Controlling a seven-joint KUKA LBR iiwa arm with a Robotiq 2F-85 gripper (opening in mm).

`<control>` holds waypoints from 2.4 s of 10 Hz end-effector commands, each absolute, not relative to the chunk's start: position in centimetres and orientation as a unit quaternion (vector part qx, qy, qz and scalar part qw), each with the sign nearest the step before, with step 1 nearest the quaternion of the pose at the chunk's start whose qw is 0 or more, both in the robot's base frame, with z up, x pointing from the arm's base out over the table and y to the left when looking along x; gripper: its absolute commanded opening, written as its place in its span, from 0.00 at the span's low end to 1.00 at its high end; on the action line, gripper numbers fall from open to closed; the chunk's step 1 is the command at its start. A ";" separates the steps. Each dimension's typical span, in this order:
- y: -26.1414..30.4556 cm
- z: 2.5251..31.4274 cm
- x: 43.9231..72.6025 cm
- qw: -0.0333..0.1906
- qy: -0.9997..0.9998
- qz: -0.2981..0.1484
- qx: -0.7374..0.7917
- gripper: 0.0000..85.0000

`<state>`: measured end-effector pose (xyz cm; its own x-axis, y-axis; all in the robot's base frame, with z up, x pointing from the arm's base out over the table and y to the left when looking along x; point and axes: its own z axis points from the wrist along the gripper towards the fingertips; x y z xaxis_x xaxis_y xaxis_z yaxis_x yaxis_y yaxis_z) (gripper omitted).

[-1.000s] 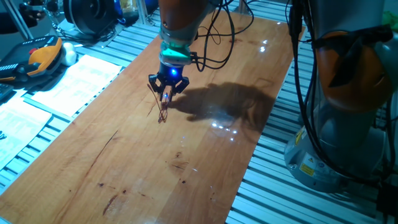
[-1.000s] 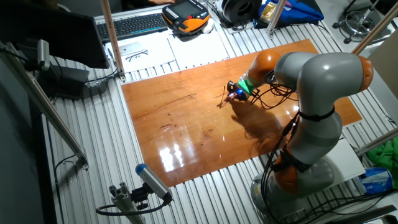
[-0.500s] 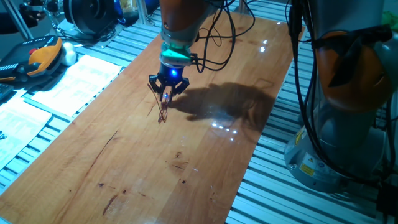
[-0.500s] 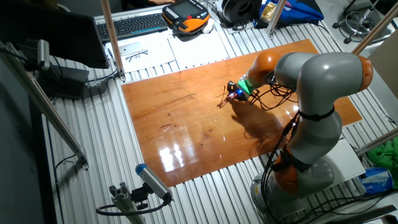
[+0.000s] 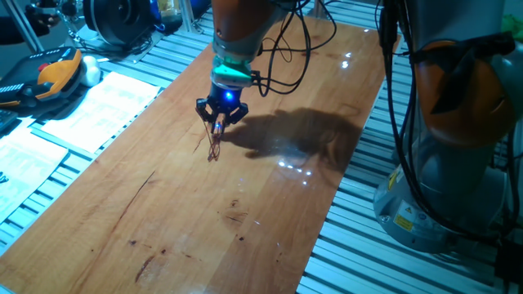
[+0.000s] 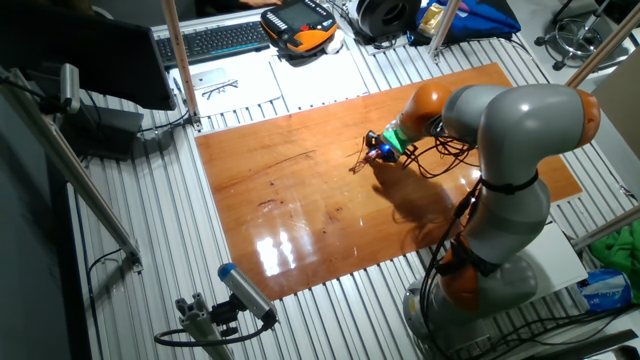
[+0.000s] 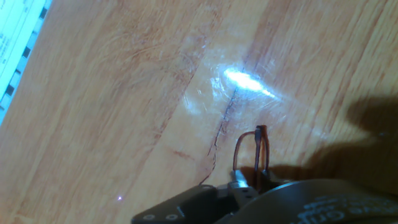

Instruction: Unfold the leg of the glasses (with one hand)

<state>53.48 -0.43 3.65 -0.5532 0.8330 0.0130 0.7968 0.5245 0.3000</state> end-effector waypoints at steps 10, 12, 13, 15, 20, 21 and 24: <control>-0.6 7.2 55.0 0.069 0.905 0.020 0.419 0.00; -0.9 8.0 55.4 0.065 0.913 -0.010 0.402 0.00; -0.8 8.2 55.5 0.060 0.917 -0.034 0.393 0.00; -0.8 8.6 55.6 0.045 0.920 -0.056 0.385 0.00; -0.6 11.8 57.1 0.000 0.921 -0.086 0.381 0.00; -0.3 12.0 57.3 -0.003 0.922 -0.094 0.375 0.00; 0.1 12.0 57.4 0.010 0.930 -0.151 0.334 0.00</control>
<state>57.45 0.12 11.95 -0.7710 0.6252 -0.1216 0.6326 0.7297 -0.2593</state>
